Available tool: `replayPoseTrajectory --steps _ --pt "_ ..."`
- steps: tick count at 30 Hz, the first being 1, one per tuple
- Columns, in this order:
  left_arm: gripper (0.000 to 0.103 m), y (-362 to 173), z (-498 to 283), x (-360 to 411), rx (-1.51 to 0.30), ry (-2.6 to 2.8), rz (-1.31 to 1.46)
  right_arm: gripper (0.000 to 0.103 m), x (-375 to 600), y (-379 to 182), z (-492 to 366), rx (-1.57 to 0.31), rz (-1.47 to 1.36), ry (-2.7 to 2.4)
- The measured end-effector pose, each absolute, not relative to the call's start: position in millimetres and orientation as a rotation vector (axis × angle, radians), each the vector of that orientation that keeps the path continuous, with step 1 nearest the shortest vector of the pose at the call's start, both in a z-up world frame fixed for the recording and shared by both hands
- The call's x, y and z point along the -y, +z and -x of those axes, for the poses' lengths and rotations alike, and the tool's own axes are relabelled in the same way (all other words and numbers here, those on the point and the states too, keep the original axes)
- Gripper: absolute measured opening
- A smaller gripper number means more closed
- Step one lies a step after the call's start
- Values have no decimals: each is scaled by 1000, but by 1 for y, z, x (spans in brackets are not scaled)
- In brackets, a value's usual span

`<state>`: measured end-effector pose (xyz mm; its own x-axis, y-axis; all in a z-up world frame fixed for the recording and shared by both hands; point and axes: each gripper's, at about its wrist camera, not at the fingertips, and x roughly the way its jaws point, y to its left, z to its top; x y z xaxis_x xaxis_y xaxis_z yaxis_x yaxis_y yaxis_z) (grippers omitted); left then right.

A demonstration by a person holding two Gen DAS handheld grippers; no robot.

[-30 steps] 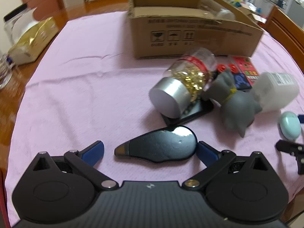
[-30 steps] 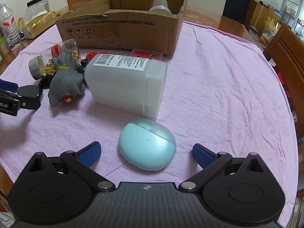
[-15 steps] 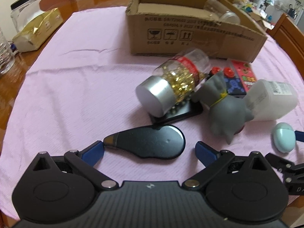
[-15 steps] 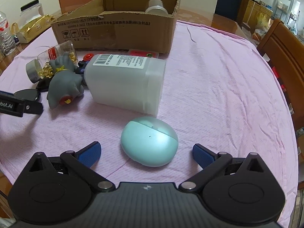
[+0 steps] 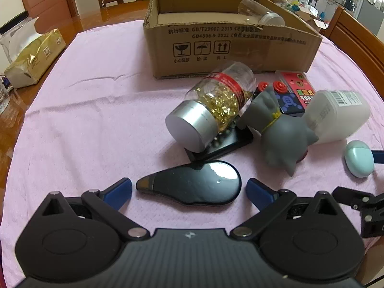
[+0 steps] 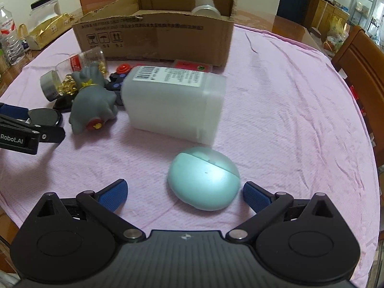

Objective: Organize rigid objects
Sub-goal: 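Grasp the black tape dispenser with the left gripper while the right gripper grasps the mint-green case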

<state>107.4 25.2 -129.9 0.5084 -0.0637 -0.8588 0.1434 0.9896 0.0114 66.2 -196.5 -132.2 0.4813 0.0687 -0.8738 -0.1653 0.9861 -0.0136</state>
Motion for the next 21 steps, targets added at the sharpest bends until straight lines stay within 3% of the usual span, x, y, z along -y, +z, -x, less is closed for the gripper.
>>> replayPoseTrajectory --steps 10,21 --pt "96 -129 -111 -25 -1040 -120 -85 102 187 -133 -75 -1051 82 113" --pt "89 -127 -112 -27 -1042 -141 -98 78 192 -125 -77 -1047 71 76"
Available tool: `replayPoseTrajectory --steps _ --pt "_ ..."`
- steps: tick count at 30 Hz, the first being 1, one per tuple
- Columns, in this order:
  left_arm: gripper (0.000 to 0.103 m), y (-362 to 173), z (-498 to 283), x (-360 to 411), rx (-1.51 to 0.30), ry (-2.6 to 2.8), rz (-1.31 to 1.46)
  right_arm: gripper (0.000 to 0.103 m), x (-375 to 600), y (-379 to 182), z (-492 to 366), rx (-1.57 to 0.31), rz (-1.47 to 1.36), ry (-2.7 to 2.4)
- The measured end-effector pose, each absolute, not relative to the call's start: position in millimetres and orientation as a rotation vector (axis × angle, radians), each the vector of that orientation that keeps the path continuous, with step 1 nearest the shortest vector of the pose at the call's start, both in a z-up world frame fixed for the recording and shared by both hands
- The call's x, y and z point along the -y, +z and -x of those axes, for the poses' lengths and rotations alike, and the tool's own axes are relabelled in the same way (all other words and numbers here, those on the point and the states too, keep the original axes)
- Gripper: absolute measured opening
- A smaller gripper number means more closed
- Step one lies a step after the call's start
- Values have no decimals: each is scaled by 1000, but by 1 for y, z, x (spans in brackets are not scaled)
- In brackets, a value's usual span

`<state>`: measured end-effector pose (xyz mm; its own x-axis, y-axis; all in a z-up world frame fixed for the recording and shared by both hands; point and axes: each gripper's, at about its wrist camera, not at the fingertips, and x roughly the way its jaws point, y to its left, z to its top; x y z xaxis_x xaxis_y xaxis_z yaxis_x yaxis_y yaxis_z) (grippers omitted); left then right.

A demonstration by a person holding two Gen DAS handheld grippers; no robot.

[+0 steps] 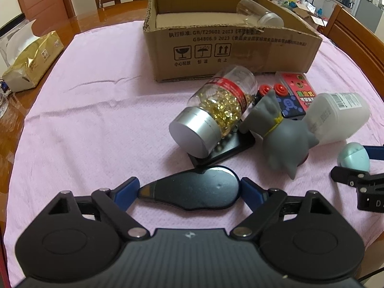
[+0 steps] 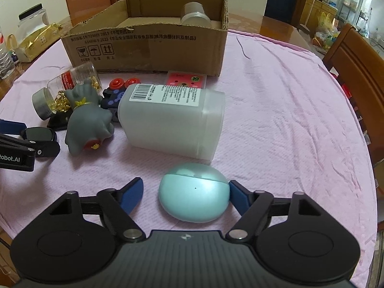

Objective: Organize rigid objects
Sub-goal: 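Grasp the black tape dispenser with the left gripper while the right gripper grasps the mint-green case, then carry the mint-green case and black dispenser into the box and release both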

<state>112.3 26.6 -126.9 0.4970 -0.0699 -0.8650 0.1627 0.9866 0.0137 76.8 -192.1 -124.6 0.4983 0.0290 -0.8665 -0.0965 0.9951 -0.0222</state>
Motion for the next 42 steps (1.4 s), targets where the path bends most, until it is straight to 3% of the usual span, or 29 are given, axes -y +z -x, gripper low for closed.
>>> replayPoseTrajectory --steps 4,17,29,34,42 --pt "89 -127 -114 -27 -1047 -155 -107 69 191 -123 -78 -1050 76 79" --pt "89 -126 -114 -31 -1054 -172 -120 69 187 -114 -69 -1168 86 269" --pt "89 -127 -114 -30 -1062 -173 -127 69 185 -119 -83 -1093 303 473" --pt "89 -126 -113 -30 -1067 -185 -141 60 182 -116 -87 -1103 335 526" --pt "89 -113 -110 -27 -1067 -243 -201 60 179 -110 -84 -1124 320 505"
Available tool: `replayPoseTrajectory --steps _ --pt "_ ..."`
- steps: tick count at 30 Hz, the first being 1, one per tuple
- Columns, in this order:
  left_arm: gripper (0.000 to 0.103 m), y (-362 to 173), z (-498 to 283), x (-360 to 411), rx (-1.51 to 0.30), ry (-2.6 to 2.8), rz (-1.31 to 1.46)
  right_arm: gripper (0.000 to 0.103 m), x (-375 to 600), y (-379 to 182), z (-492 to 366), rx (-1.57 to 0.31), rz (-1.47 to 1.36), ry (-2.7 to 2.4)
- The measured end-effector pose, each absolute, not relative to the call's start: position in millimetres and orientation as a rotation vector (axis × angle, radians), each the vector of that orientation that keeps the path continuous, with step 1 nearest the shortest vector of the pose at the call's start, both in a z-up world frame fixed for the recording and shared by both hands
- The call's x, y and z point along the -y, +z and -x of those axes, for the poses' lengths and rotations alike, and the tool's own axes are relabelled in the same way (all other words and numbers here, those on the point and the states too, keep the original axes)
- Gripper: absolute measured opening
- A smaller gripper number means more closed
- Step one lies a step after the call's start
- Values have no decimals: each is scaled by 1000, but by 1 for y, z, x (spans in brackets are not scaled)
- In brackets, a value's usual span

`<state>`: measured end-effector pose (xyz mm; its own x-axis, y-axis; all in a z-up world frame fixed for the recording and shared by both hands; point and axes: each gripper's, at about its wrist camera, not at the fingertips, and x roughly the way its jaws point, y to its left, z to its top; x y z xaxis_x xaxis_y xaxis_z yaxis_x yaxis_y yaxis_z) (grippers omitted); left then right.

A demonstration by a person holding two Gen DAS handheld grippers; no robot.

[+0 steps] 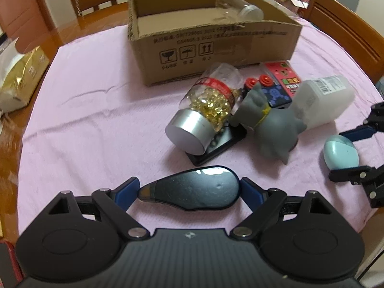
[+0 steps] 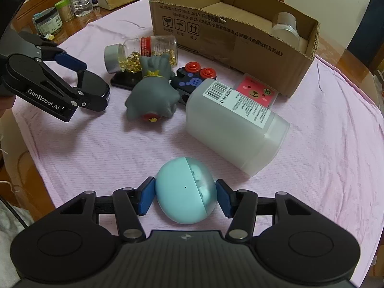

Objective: Organize rigid objects
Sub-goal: 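Carry the mint-green case and black dispenser into the box and release both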

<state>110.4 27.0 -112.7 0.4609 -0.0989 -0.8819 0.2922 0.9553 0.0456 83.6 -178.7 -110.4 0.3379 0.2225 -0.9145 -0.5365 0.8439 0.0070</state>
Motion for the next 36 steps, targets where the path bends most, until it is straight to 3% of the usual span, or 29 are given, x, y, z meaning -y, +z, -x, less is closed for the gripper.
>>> replayPoseTrajectory --steps 22,36 --pt "89 -6 -146 -45 -934 -434 -287 60 162 1 -123 -950 283 482" --pt "89 17 -184 -65 -872 -223 -185 60 161 -4 -238 -889 328 548"
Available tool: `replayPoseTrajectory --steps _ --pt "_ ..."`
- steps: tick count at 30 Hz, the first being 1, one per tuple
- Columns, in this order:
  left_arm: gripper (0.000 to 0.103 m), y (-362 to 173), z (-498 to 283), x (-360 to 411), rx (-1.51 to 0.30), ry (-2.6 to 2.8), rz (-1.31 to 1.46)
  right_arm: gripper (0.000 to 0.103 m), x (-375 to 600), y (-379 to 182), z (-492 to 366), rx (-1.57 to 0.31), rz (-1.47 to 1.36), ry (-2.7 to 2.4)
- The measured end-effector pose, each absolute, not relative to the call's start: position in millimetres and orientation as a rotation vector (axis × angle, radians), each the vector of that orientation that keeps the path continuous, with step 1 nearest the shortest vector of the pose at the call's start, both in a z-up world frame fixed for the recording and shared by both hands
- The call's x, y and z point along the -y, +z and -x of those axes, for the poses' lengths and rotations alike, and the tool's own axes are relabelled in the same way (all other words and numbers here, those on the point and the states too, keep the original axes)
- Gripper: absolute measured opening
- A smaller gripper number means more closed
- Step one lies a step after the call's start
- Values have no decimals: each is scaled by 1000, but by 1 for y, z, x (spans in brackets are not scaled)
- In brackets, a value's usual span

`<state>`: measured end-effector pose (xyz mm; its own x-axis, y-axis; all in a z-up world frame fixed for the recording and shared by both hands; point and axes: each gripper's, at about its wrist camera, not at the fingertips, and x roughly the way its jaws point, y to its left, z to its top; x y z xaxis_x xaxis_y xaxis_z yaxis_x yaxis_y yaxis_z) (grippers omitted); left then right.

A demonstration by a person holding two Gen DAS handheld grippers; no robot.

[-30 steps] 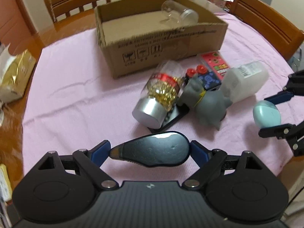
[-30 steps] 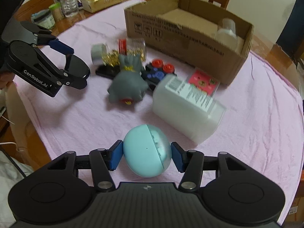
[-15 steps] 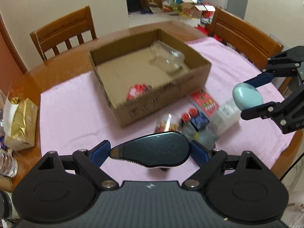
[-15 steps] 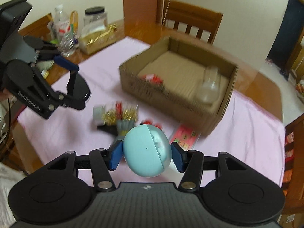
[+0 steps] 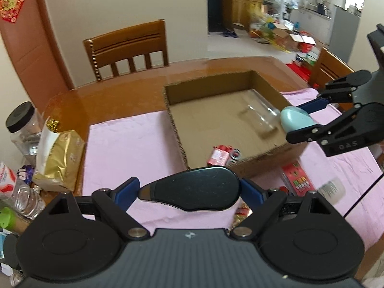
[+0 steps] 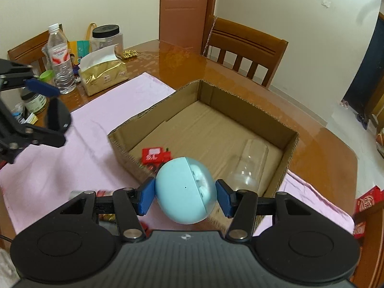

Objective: Organize rigid objects
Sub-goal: 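Carry the mint-green case and black dispenser into the box and release both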

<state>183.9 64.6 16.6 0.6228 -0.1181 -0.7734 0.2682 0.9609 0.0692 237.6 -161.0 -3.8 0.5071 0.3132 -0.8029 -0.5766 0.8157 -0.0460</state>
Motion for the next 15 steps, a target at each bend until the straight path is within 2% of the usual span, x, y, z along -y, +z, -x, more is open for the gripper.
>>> replayPoseTrajectory --steps 8,9,12,13,15 --pt "89 22 -196 -64 -851 -158 -171 60 156 -23 -272 -901 309 570" --pt "89 23 -197 -63 -849 -157 -170 63 155 -23 -274 -902 302 576" --pt "89 24 -201 -61 -839 -154 -171 90 154 -20 -275 -882 287 582" --pt "89 24 -203 -60 -837 -153 -172 96 154 -19 -274 -871 286 582" --pt "89 25 -207 -58 -834 -153 -171 99 154 -18 -273 -870 283 579"
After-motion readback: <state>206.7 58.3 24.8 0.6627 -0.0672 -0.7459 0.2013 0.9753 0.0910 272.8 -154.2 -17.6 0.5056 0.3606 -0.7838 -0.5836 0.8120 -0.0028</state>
